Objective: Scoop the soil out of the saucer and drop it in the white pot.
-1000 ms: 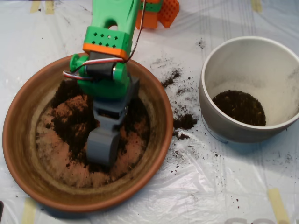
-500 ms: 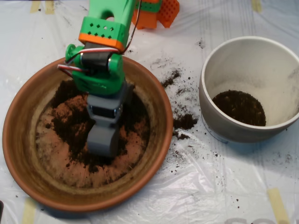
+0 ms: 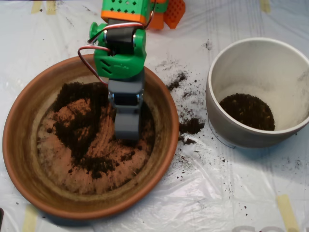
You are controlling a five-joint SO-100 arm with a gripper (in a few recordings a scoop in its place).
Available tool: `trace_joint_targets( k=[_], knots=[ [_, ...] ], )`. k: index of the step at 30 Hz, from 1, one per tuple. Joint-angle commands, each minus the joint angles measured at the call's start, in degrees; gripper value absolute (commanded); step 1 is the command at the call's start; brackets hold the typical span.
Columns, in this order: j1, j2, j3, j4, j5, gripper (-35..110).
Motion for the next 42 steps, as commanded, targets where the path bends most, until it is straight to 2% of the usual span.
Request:
trace_joint_targets(
  k=[1, 2, 7, 9, 15, 19, 25, 33, 42],
  knots=[
    [2.29, 4.48, 1.23, -0.09, -1.67, 14],
    [3.08, 4.48, 1.23, -0.18, -1.58, 9],
    [5.63, 4.92, 2.37, -1.14, -4.31, 7],
    [6.15, 5.45, 3.34, -1.85, -5.27, 0],
    [3.96, 8.96, 5.01, 0.62, -7.73, 0],
    [0.44, 14.50, 3.08, 4.31, -5.54, -1],
    [-4.83, 17.49, -8.70, 14.06, -0.44, -1],
    [-9.84, 20.74, -25.49, 24.35, 0.88, -1],
    [-18.11, 15.29, -45.26, 33.66, 3.08, -1]
  ],
)
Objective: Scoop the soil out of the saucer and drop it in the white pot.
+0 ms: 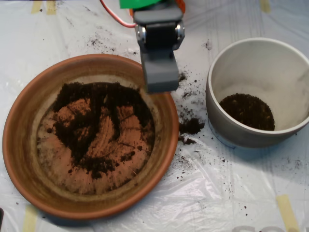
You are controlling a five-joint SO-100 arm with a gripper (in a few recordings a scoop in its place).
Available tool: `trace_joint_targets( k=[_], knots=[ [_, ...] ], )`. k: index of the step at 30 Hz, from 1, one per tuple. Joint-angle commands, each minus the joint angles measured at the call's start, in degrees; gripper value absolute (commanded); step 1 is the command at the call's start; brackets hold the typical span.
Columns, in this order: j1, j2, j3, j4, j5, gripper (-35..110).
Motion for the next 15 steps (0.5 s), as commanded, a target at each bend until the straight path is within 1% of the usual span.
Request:
trace_joint_targets(
  k=[1, 10, 12, 15],
  knots=[
    [-4.31, -0.88, -12.66, 4.13, 0.88, -1],
    [-16.79, -16.79, -39.11, 13.97, 3.87, -1],
    [-19.07, -19.78, -42.98, 15.12, 4.04, -1],
    [-22.24, -21.45, -43.86, 15.64, 4.22, 0]
  ],
)
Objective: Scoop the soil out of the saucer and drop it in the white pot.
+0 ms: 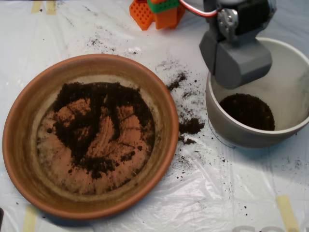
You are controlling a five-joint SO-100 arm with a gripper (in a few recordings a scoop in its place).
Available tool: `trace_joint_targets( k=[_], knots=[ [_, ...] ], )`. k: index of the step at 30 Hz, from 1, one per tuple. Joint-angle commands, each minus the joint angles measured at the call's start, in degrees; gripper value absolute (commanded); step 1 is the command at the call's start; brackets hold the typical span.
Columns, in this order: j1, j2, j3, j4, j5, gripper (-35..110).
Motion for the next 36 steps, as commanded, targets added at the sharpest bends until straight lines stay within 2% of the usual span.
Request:
trace_joint_targets(
  k=[1, 3, 4, 5, 8, 14, 20, 36],
  knots=[
    [-4.04, 0.88, -6.06, 1.32, 0.18, 0],
    [-5.36, 0.53, -5.98, 1.49, -0.26, 1],
    [-5.89, 0.44, -5.80, 1.85, -0.35, 10],
    [-6.24, 0.53, -5.27, 1.85, -0.18, 13],
    [-6.68, 0.70, -4.57, 1.85, 0.18, 16],
    [-8.09, 3.69, 2.46, 0.26, -1.23, 21],
    [-8.96, 13.36, 19.95, -9.32, -2.46, 25],
    [-7.73, 19.25, 24.70, -11.51, -1.05, 32]
  ],
)
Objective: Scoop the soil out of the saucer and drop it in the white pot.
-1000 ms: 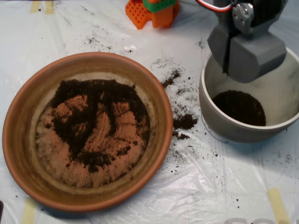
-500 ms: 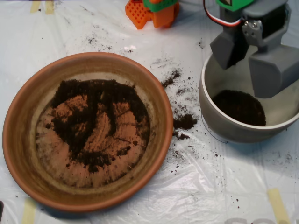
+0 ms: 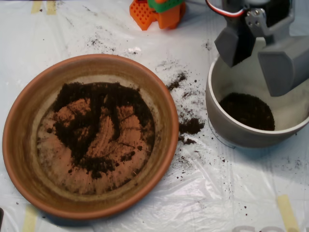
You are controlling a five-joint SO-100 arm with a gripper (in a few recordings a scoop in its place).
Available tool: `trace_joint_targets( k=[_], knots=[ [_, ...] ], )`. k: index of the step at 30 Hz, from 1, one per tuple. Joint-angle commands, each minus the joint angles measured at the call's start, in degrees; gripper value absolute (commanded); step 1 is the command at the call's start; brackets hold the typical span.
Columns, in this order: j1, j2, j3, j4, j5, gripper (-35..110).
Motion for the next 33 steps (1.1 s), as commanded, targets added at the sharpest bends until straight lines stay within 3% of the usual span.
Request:
trace_joint_targets(
  k=[1, 10, 16, 33],
  knots=[
    [0.26, 6.68, -1.93, 0.26, 0.88, 35],
    [9.14, 9.49, -5.45, 1.32, 1.58, 44],
    [19.07, 14.85, 1.93, -2.55, 2.29, 46],
    [39.02, 28.56, 45.00, -20.30, 4.92, 50]
  ],
)
